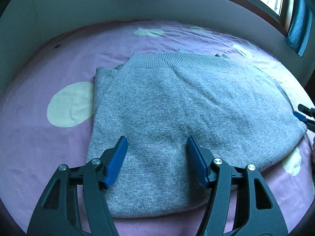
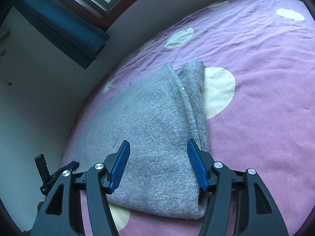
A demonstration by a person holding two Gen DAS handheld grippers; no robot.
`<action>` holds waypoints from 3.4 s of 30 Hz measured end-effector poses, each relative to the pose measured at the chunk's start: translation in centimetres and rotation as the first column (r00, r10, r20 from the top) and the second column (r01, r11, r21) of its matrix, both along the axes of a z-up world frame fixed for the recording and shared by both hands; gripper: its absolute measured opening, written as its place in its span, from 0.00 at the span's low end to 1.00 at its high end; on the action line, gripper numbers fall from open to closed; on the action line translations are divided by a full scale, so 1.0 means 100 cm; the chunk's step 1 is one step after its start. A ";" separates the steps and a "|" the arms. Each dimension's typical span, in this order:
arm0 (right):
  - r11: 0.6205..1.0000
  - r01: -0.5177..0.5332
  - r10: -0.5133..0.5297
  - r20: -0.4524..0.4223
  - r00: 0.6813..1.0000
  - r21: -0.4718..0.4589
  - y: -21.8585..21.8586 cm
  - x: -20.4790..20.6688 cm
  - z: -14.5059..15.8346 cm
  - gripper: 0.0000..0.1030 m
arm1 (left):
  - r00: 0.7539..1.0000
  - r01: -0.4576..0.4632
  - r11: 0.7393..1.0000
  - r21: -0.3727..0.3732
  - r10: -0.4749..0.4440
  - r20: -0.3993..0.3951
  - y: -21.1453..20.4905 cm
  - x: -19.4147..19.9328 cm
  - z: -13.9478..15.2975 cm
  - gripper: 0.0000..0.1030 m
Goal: Fold small clothes
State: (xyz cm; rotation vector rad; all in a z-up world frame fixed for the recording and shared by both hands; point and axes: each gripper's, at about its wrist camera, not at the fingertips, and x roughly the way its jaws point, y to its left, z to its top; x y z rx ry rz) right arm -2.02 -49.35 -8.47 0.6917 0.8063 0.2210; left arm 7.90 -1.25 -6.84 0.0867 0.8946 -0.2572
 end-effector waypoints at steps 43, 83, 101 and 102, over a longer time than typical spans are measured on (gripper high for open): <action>0.881 -0.455 0.451 0.061 0.890 0.127 0.228 0.016 0.007 0.86 | 1.000 0.020 0.946 -0.322 -0.013 0.024 0.042 0.002 0.015 0.92; 0.791 -0.587 0.578 0.105 0.809 0.171 0.269 0.008 0.016 0.85 | 0.989 -0.146 0.881 -0.451 0.120 -0.086 0.105 0.041 -0.005 0.92; 0.861 -0.414 0.369 0.199 0.908 0.296 0.193 0.004 0.029 0.85 | 0.988 -0.112 0.903 -0.415 0.056 -0.144 0.083 0.080 -0.007 0.70; 0.865 -0.415 0.372 0.197 0.907 0.281 0.191 0.003 0.030 0.85 | 0.988 -0.105 0.911 -0.399 0.050 -0.145 0.080 0.081 -0.006 0.67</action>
